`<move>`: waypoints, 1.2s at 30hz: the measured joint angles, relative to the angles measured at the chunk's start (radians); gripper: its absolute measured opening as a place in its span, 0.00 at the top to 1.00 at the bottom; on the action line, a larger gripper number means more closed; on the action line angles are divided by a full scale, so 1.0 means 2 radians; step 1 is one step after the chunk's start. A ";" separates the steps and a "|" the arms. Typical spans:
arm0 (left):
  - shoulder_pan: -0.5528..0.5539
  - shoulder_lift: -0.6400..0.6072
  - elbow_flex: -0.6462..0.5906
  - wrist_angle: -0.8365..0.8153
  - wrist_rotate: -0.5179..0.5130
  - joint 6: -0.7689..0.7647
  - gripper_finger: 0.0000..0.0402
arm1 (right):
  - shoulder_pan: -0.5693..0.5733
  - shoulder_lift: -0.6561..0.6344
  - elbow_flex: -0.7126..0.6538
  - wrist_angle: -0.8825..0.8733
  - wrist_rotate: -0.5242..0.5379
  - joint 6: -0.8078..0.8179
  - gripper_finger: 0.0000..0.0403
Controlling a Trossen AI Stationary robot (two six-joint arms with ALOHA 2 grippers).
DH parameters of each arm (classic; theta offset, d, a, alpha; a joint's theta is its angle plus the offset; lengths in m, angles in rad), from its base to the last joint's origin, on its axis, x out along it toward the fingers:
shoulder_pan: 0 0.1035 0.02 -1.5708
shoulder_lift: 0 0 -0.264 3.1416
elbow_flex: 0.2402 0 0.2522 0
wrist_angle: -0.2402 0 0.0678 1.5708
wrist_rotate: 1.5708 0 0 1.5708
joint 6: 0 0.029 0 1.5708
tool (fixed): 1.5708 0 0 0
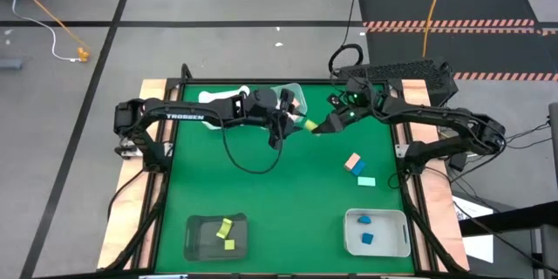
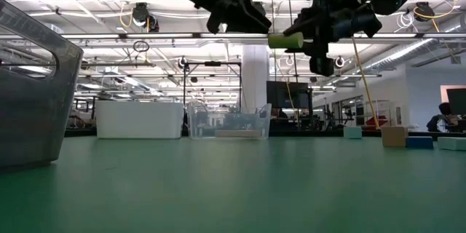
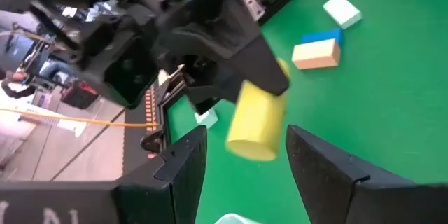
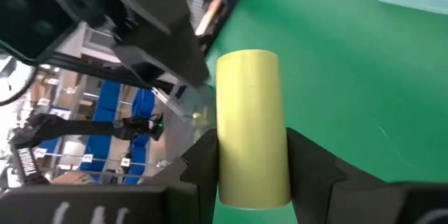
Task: Sort & place blocks by color
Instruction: Put the yellow block into the black bin
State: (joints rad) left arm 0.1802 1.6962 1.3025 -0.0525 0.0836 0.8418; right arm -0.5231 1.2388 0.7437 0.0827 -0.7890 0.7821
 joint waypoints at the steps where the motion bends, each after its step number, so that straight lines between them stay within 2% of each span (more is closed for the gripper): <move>1: -0.001 0.000 0.000 -0.001 0.003 0.001 0.51 | 0.002 0.001 0.000 0.009 0.000 0.005 0.72; 10: -0.003 0.020 0.000 0.028 0.017 0.002 0.51 | 0.026 0.030 0.001 0.125 -0.014 0.062 0.72; 14: -0.010 0.023 -0.001 0.029 0.012 0.007 0.53 | 0.036 0.037 0.000 0.123 -0.016 0.061 0.72; 19: -0.019 0.025 -0.001 0.012 0.010 0.021 0.66 | 0.037 0.038 0.000 0.118 -0.014 0.061 0.71; 24: -0.028 0.025 0.000 0.013 0.001 0.008 0.67 | 0.037 0.037 0.000 0.112 -0.016 0.059 0.70; 30: -0.038 0.026 0.000 0.010 0.005 -0.044 0.67 | 0.036 0.036 0.001 0.110 -0.031 0.069 0.55; 36: -0.053 0.026 0.000 -0.010 -0.016 -0.104 0.67 | 0.027 0.029 0.001 0.100 -0.098 0.074 0.39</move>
State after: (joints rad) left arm 0.0742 1.7479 1.3032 -0.0724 0.0524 0.6346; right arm -0.4698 1.2966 0.7448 0.2824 -0.9851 0.9305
